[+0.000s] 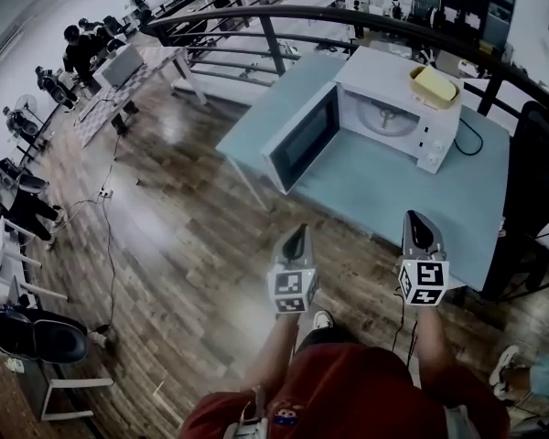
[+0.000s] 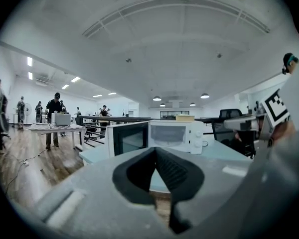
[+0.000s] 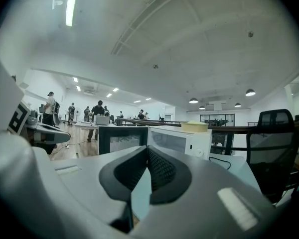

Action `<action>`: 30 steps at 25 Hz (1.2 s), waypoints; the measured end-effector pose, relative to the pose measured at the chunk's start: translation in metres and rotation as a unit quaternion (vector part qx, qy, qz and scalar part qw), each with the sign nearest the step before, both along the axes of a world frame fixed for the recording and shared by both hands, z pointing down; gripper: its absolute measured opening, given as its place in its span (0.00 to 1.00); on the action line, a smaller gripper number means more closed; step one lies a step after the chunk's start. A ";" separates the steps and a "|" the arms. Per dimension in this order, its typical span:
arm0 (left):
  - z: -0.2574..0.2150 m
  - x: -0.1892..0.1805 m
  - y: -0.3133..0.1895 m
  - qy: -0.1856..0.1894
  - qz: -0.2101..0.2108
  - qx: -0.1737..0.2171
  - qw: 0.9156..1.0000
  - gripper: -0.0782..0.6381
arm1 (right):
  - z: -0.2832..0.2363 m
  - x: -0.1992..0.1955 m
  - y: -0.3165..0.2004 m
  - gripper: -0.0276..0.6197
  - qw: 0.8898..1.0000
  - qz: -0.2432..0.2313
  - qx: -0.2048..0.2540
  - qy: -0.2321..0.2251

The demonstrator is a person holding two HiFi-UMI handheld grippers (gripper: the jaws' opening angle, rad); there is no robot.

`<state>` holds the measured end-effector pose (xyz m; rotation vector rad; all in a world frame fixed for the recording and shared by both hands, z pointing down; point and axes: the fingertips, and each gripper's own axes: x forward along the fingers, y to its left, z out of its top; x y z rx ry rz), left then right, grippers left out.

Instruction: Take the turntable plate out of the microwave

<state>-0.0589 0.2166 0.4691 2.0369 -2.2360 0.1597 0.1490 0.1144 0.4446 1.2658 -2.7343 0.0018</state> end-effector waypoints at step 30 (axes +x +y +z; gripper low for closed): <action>0.017 -0.089 -0.202 -0.005 0.125 0.004 0.992 0.11 | 0.018 -0.085 -0.146 0.05 0.993 0.109 0.003 0.034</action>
